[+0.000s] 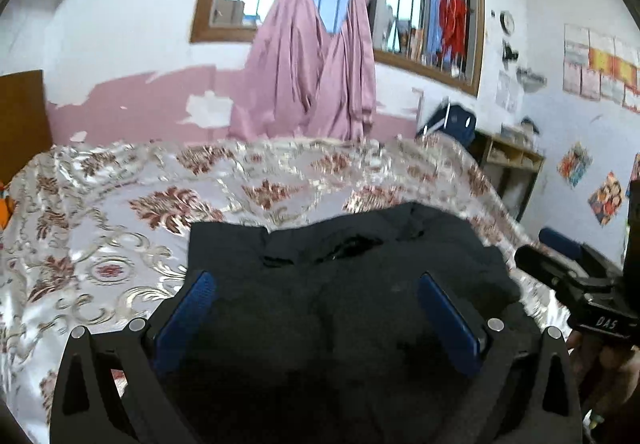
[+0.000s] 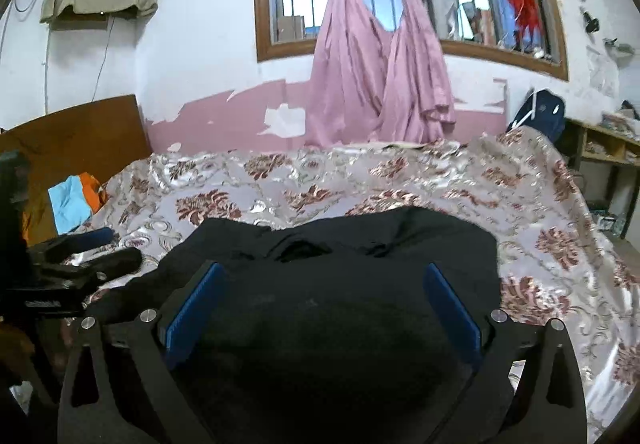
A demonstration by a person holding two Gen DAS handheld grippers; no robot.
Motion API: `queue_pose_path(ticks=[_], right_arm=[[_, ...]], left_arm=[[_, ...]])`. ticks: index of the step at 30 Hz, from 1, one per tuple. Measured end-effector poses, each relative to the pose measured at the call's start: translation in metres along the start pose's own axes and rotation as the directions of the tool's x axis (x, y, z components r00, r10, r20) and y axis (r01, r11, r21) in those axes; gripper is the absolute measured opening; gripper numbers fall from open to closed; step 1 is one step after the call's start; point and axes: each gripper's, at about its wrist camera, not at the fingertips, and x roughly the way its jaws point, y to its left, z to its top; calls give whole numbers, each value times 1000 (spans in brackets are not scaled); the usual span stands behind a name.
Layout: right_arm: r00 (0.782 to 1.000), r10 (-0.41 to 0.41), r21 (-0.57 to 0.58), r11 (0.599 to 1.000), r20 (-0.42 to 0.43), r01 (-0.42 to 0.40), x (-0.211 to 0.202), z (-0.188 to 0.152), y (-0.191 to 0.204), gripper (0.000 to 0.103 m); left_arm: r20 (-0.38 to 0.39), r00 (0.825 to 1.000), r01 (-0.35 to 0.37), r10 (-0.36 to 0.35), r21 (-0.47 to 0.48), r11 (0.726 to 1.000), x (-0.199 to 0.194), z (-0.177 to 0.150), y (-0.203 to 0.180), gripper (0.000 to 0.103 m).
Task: Fold large clothes
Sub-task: 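Release the folded jacket and lift both tools away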
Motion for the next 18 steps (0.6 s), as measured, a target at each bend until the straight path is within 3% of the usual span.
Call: queue_pose_path(ticks=[6, 10, 18], right_arm=[[1000, 8, -26, 1000, -3, -9, -73, 7, 19, 98], [998, 56, -11, 998, -25, -56, -129, 5, 26, 99], [996, 82, 10, 997, -45, -81, -204, -19, 29, 100]], left_arm=[[43, 998, -44, 46, -43, 998, -92, 2, -8, 103], [66, 993, -91, 93, -39, 995, -150, -12, -15, 103], [40, 989, -139, 142, -64, 988, -220, -48, -26, 103]])
